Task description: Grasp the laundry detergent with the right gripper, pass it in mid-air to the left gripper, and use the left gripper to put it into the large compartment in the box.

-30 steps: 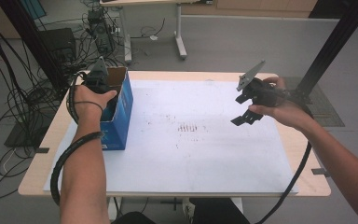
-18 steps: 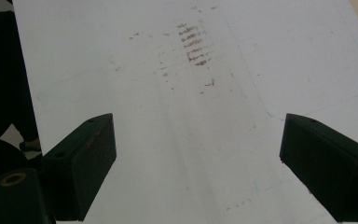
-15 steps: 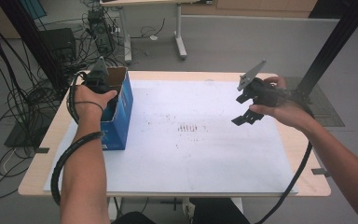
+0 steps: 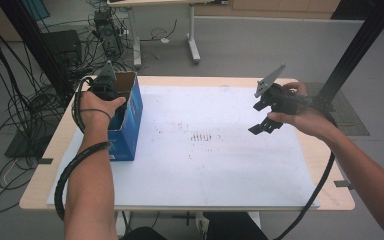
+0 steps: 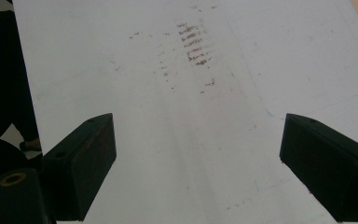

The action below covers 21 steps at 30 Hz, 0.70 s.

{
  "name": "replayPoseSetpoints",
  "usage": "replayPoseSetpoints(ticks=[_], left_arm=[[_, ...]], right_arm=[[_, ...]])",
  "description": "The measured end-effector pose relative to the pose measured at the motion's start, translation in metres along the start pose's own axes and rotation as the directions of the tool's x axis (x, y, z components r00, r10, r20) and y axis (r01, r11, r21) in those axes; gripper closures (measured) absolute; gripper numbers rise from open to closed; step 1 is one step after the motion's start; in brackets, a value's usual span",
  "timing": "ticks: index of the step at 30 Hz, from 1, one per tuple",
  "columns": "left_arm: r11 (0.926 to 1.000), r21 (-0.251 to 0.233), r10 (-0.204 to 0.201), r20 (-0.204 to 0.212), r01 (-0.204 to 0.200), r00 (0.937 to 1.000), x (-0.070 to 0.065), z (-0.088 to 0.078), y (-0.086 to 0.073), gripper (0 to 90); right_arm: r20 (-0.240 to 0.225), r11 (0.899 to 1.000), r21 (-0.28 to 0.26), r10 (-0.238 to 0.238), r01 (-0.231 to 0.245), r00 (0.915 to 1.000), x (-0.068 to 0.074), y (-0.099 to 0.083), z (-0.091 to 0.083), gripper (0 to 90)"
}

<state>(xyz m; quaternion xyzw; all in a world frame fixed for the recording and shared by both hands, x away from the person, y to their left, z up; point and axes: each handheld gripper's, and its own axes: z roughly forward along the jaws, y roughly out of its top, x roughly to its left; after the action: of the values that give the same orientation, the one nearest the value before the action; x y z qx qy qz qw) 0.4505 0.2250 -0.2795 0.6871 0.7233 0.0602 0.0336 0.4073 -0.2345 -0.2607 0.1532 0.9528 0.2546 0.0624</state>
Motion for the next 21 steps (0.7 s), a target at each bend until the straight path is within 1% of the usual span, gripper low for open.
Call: replayPoseSetpoints(ticks=[7,21], left_arm=[[1.0,0.001,0.001,-0.001,-0.001,1.0,-0.0003,0.0,0.0,36.6],[1.0,0.004,0.008,-0.005,-0.008,1.0,-0.0018,-0.0004,-0.0004,36.7]], right_arm=[[0.002,1.0,-0.001,0.01,-0.01,1.0,-0.0017,-0.0026,-0.0016,10.7],[0.002,1.0,0.003,0.008,-0.008,1.0,-0.0033,-0.0031,-0.0027,10.7]])
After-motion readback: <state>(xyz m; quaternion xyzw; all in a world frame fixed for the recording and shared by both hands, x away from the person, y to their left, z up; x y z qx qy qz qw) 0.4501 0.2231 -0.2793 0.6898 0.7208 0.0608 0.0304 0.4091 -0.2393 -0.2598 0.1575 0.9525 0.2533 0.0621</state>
